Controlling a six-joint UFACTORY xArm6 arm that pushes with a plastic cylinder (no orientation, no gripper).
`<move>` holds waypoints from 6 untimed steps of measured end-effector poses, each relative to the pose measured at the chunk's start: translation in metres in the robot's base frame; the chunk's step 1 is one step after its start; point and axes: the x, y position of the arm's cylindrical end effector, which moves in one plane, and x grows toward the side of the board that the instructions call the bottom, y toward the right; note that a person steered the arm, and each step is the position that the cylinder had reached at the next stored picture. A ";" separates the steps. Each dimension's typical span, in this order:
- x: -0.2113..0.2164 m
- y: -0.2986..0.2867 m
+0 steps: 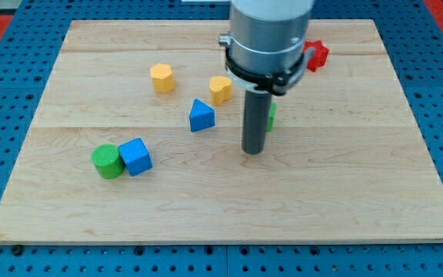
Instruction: Move the green star below the red star
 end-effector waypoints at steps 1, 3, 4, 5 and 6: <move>-0.024 -0.008; -0.065 0.033; -0.078 0.054; -0.090 0.063; -0.089 0.060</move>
